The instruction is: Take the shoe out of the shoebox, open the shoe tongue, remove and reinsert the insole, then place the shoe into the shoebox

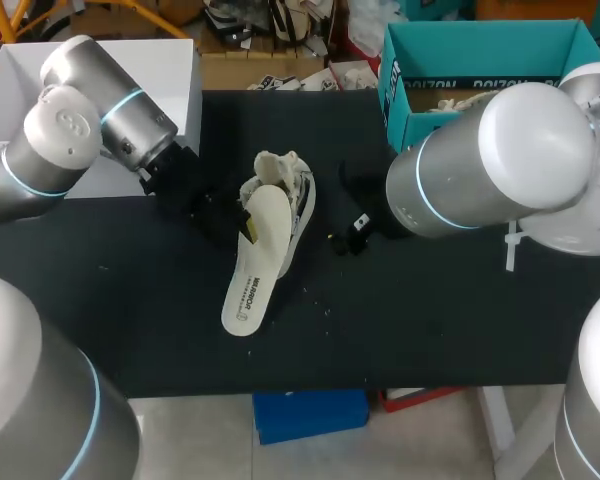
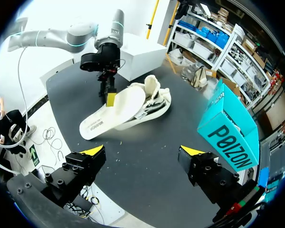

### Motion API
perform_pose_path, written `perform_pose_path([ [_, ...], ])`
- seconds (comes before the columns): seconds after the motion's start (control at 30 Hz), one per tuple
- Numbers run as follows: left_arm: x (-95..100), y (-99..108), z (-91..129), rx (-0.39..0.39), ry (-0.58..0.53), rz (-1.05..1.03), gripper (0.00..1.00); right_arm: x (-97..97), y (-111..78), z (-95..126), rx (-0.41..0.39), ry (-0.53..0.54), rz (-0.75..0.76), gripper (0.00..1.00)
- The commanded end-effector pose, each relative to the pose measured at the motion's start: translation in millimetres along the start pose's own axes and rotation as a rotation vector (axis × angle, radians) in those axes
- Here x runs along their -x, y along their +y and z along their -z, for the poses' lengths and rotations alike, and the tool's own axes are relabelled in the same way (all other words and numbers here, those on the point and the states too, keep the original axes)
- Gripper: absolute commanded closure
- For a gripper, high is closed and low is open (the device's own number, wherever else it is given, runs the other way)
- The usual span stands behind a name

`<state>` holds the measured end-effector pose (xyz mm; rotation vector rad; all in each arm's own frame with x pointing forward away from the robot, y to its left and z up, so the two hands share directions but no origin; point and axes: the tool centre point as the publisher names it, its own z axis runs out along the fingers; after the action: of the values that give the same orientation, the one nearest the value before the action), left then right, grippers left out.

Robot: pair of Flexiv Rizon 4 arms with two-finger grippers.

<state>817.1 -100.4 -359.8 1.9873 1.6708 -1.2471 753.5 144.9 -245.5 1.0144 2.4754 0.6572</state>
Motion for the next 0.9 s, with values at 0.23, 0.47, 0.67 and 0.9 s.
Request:
perform_pose_path([
  [0.23,-9.7,-14,-12,0.406,0.069,-0.162,0.59,-0.2,-1.1,0,0.002,0.000,0.000,0.00],
  [0.47,-14.1,-4,-9,0.630,-0.037,-0.147,0.61,-0.2,-1.1,0,0.002,0.000,0.000,0.00],
  [0.67,-14.1,1,-2,0.712,-0.132,-0.098,0.74,-0.2,-1.1,0,0.002,0.000,0.000,0.00],
  [0.9,-15.4,-7,-10,0.699,-0.150,-0.117,0.75,-0.2,-1.1,0,0.002,0.000,0.000,0.00],
])
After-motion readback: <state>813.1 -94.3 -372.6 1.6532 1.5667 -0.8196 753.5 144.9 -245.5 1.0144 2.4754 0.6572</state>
